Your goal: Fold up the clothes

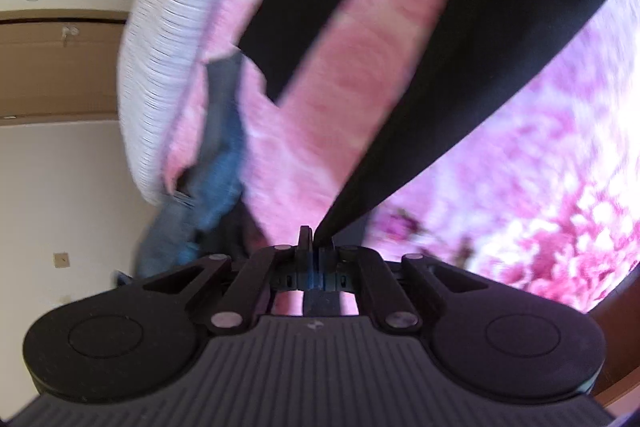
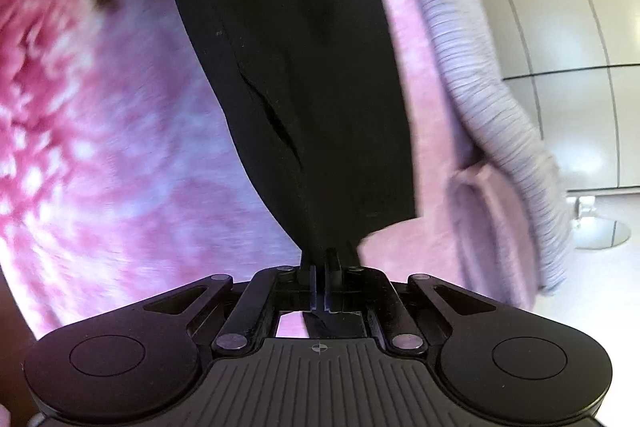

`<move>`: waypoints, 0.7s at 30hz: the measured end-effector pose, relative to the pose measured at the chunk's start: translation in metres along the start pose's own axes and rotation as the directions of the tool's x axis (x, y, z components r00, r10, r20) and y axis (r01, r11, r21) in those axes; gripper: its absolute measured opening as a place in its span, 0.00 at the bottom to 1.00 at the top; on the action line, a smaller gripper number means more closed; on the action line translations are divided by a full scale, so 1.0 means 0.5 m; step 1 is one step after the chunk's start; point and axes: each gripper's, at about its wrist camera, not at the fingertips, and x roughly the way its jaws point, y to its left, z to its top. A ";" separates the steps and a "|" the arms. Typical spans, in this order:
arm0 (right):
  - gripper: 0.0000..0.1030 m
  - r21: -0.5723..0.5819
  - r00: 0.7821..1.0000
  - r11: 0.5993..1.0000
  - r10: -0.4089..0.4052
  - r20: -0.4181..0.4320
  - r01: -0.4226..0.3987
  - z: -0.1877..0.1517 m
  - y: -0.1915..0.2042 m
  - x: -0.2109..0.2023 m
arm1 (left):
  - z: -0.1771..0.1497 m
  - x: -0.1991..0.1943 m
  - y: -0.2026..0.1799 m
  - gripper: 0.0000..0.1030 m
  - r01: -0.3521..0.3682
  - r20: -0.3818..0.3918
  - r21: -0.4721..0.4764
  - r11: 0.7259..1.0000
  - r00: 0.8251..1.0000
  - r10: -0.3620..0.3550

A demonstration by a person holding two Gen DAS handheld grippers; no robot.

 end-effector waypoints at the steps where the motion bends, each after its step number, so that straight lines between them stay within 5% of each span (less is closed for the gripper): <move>1: 0.01 -0.009 1.000 1.000 -0.011 0.011 0.011 0.004 -0.034 -0.008 | 0.012 -0.010 0.036 0.02 0.008 0.007 -0.005 1.000 1.000 -0.008; 6: 0.01 -0.031 1.000 0.999 -0.027 -0.002 0.027 0.041 -0.171 0.017 | 0.089 0.012 0.191 0.02 0.082 0.030 0.019 0.996 0.996 -0.083; 10: 0.01 -0.043 0.997 0.999 0.014 -0.070 -0.017 0.090 -0.251 0.097 | 0.166 0.106 0.274 0.02 0.199 0.036 0.095 0.975 0.979 -0.203; 21: 0.01 0.028 0.969 0.993 0.118 -0.219 -0.115 0.181 -0.366 0.316 | 0.350 0.351 0.390 0.02 0.350 0.009 0.211 0.913 0.933 -0.360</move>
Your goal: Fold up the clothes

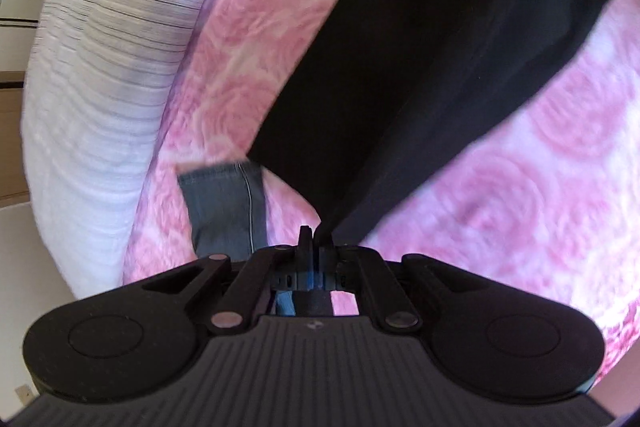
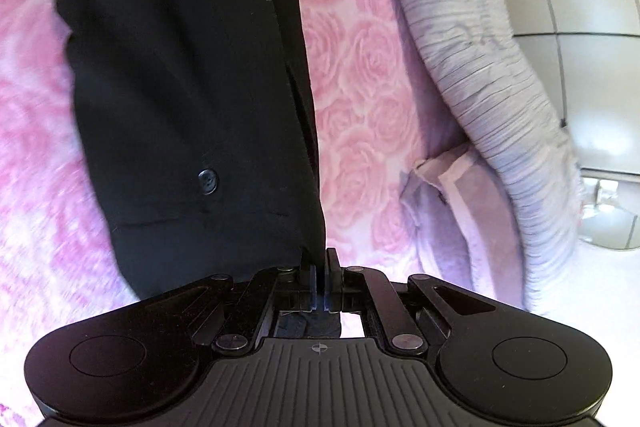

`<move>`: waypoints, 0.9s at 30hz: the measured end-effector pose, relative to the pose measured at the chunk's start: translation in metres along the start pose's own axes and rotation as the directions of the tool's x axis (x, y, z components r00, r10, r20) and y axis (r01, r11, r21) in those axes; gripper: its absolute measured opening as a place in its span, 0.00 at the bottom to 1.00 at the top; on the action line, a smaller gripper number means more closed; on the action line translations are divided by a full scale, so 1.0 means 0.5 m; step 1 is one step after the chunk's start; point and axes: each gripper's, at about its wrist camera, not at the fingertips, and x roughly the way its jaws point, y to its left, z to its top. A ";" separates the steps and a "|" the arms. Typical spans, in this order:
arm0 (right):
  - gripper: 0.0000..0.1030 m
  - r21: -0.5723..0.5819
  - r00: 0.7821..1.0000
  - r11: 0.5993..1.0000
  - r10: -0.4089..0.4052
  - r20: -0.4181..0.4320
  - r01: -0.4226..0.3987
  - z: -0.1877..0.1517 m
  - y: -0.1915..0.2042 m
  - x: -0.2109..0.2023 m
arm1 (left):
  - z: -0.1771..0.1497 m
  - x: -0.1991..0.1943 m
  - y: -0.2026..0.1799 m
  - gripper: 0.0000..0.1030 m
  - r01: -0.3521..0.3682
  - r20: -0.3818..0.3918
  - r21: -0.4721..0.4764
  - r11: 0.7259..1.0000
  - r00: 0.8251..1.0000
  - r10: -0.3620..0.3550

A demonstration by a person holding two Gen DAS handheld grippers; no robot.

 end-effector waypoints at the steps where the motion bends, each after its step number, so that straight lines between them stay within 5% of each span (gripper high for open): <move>1: 0.01 0.011 1.000 1.000 0.018 -0.006 -0.018 0.007 -0.012 0.021 | 0.019 0.018 0.016 0.02 0.010 -0.004 0.001 1.000 1.000 -0.010; 14: 0.01 0.097 0.980 0.976 0.197 0.001 -0.196 0.072 -0.117 0.206 | 0.181 0.234 0.089 0.03 0.079 -0.128 -0.073 0.994 0.988 -0.088; 19: 0.02 0.152 0.979 0.968 0.202 0.012 -0.202 0.097 -0.136 0.273 | 0.219 0.292 0.103 0.04 -0.005 -0.130 -0.122 0.992 0.991 -0.011; 21: 0.04 0.172 0.977 0.962 0.214 0.001 -0.211 0.104 -0.127 0.303 | 0.234 0.313 0.095 0.13 -0.050 -0.141 -0.144 0.988 0.990 0.030; 24: 0.23 0.171 0.982 0.969 0.186 -0.023 -0.179 0.111 -0.101 0.333 | 0.241 0.323 0.070 0.30 -0.127 -0.145 -0.131 0.983 0.984 0.107; 25: 0.37 0.182 0.988 0.973 0.152 -0.035 -0.143 0.110 -0.093 0.332 | 0.241 0.321 0.063 0.31 -0.147 -0.142 -0.133 0.980 0.982 0.127; 27: 0.46 0.246 0.994 0.965 0.102 -0.050 -0.086 0.098 -0.086 0.316 | 0.239 0.299 0.057 0.31 -0.177 -0.125 -0.167 0.970 0.980 0.157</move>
